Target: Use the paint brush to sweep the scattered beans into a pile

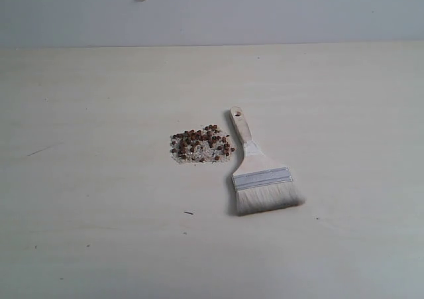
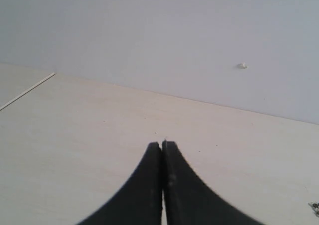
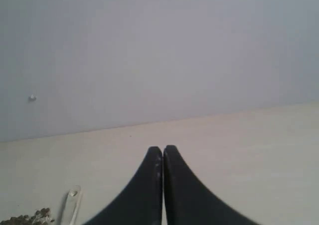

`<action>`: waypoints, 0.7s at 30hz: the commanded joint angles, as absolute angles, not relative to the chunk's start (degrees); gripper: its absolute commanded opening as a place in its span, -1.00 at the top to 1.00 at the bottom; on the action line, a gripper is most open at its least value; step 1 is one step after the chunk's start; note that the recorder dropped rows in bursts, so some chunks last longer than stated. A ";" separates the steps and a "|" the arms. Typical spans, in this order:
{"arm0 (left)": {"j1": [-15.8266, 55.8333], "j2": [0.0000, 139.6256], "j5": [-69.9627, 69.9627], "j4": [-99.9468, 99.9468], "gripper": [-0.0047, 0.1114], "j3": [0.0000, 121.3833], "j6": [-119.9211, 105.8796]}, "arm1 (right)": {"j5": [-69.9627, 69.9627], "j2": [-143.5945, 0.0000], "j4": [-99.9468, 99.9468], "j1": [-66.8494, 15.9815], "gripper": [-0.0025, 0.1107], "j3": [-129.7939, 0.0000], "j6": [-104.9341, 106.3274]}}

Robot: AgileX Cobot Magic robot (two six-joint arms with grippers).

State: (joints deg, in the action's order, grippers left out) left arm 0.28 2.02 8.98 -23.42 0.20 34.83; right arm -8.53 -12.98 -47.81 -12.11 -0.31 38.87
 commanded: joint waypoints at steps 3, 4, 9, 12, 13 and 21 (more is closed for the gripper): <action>0.60 1.65 8.89 -22.93 0.92 0.00 34.61 | -8.52 -8.01 -47.92 -12.18 0.96 0.00 40.59; 0.60 1.65 8.89 -22.93 0.92 0.00 34.61 | -8.52 -7.94 -47.92 -12.18 0.96 0.00 40.59; 0.60 1.65 8.89 -22.93 0.92 0.00 34.61 | -8.52 -7.81 -48.04 -12.18 0.96 0.00 40.37; 0.60 1.65 8.89 -22.93 0.92 0.00 34.61 | -8.52 -7.81 -48.04 -12.18 0.96 0.00 40.37; 0.60 1.65 8.89 -22.93 0.92 0.00 34.61 | -8.52 -7.81 -48.04 -12.18 0.96 0.00 40.37; 0.60 1.65 8.89 -22.93 0.92 0.00 34.61 | -8.52 -7.81 -48.04 -12.18 0.96 0.00 40.37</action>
State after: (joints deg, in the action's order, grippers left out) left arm 0.28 2.02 8.98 -23.42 0.20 34.83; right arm -8.50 -8.13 -48.18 -12.11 -0.31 39.86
